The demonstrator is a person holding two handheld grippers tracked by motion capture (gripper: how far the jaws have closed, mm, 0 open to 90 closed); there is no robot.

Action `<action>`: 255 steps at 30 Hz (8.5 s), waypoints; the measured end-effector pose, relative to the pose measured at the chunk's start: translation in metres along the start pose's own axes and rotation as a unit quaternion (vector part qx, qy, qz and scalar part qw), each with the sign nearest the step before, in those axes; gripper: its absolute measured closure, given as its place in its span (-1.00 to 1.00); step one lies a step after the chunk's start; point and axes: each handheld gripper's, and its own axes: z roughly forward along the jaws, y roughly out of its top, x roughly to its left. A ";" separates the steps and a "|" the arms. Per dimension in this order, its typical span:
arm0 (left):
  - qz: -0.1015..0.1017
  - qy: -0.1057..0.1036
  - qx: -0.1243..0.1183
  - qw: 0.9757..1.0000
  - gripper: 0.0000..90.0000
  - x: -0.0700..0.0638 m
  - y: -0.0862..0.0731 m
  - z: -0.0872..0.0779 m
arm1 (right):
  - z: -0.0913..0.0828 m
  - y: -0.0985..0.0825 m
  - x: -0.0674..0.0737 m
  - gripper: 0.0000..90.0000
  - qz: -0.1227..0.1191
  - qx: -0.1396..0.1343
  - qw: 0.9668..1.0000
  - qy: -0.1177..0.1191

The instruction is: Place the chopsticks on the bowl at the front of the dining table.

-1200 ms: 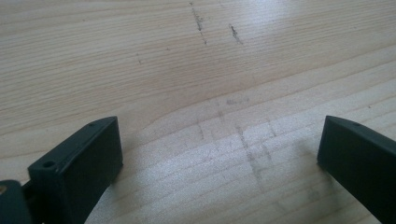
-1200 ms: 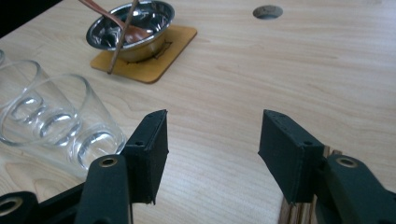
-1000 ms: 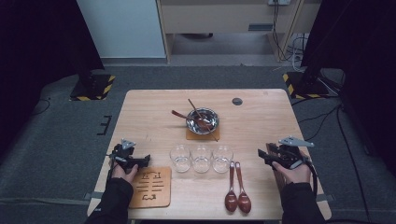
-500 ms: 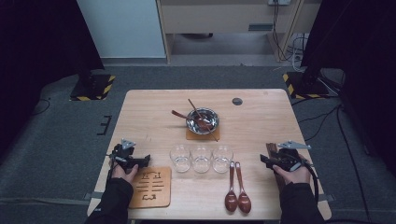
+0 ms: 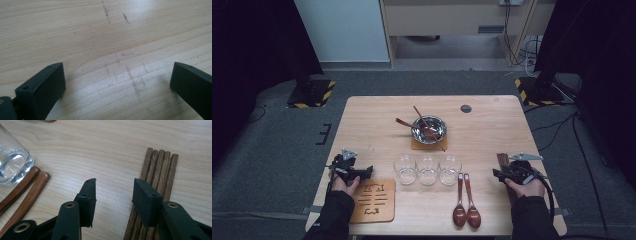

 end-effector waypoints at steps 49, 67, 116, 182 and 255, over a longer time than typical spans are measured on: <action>0.000 0.000 0.000 1.000 -1.00 0.000 0.000 0.000 | 0.006 -0.006 0.002 0.26 -0.013 0.020 1.000 -0.007; 0.000 0.000 0.000 1.000 -1.00 0.000 0.000 0.000 | 0.007 -0.003 0.007 0.29 -0.019 0.013 1.000 -0.005; 0.000 0.000 0.000 1.000 -1.00 0.000 0.000 0.000 | 0.025 0.004 0.038 0.74 -0.071 0.046 0.996 -0.025; 0.000 0.000 0.000 1.000 -1.00 0.000 0.000 0.000 | -0.009 0.009 0.020 0.88 -0.010 -0.036 0.999 -0.028; 0.000 0.000 0.000 1.000 -1.00 0.000 0.000 0.000 | -0.042 0.108 0.034 0.88 -0.014 -0.170 0.985 -0.017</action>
